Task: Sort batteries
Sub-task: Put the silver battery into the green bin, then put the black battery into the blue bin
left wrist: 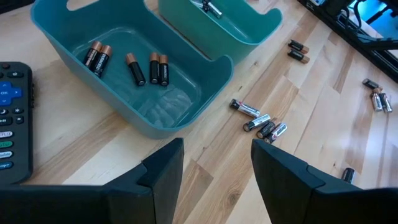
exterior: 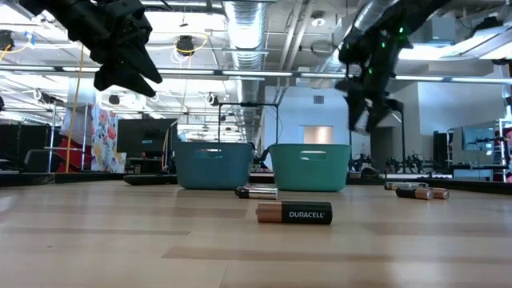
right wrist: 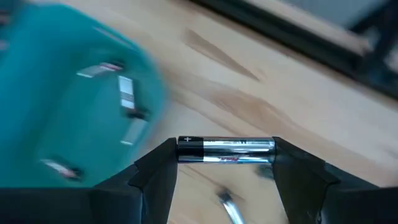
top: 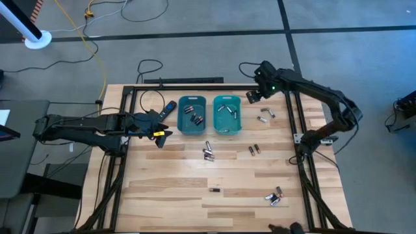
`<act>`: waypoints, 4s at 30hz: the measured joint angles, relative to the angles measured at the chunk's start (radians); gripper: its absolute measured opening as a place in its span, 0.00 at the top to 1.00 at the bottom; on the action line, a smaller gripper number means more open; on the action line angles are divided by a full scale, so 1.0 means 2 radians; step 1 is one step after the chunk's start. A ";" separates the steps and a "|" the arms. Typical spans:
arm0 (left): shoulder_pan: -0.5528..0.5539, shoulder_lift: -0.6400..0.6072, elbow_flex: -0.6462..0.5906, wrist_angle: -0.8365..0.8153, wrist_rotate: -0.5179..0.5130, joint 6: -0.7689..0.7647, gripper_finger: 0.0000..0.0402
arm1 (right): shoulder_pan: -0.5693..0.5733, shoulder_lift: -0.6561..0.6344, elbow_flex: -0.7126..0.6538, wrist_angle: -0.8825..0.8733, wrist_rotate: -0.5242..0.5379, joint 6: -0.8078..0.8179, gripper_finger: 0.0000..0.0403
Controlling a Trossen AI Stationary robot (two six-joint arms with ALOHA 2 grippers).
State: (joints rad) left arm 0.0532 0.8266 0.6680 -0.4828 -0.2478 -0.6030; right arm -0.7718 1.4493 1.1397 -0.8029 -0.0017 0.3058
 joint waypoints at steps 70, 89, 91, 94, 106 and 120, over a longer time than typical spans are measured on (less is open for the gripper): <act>0.000 0.000 0.000 0.001 0.000 0.002 0.54 | 0.172 0.332 0.231 -0.061 -0.003 -0.069 0.38; 0.000 0.000 0.000 0.001 0.000 -0.003 0.54 | 0.172 0.329 0.231 -0.078 -0.003 -0.057 0.18; 0.000 0.000 0.000 0.001 0.000 -0.005 0.54 | 0.173 0.322 0.231 -0.074 -0.003 -0.057 0.18; 0.000 0.000 0.000 0.001 0.000 -0.007 0.54 | 0.174 0.302 0.231 -0.066 -0.003 -0.059 0.19; 0.000 0.000 0.000 0.001 0.000 -0.006 0.54 | 0.145 0.161 0.231 -0.062 0.003 -0.018 0.19; 0.000 0.000 0.000 0.001 0.000 -0.007 0.54 | 0.054 0.023 0.092 -0.087 0.073 0.017 0.19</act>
State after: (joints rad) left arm 0.0528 0.8265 0.6678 -0.4808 -0.2485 -0.6167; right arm -0.6635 1.4944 1.3244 -0.9764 0.1448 0.3406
